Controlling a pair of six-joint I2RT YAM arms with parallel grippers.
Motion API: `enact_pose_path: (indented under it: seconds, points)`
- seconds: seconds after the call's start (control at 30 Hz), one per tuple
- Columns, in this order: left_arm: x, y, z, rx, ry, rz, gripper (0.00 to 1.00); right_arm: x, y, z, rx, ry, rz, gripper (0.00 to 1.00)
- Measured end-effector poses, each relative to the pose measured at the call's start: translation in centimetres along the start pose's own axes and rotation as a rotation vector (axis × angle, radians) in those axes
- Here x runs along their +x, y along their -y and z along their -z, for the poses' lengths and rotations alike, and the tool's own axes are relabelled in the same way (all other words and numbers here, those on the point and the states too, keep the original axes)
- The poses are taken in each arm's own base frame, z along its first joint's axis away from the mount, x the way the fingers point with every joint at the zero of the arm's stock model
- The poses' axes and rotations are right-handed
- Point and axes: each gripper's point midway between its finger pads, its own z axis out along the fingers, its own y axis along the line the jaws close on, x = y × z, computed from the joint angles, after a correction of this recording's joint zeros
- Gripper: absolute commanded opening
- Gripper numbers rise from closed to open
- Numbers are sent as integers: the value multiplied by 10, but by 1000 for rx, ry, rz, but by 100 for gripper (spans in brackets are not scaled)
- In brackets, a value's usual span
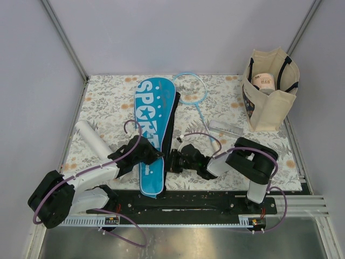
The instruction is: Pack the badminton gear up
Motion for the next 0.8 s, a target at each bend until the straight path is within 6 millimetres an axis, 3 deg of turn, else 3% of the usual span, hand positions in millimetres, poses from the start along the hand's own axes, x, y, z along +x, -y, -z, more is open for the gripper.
enact_pose_path:
  seconds: [0.17, 0.47, 0.63, 0.8]
  points:
    - [-5, -1, -1, -6, 23, 16, 0, -2, -5, -10, -23, -1, -9, 22]
    - [-5, -4, -4, -24, 28, 25, 0, -5, 7, -4, 54, 11, 27, 44]
    - [-11, -8, -3, -72, 64, 46, 0, -25, -3, 34, 145, 74, 164, 48]
    - [-15, -21, -2, -133, 99, 89, 0, -71, -13, 68, 241, 181, 307, 52]
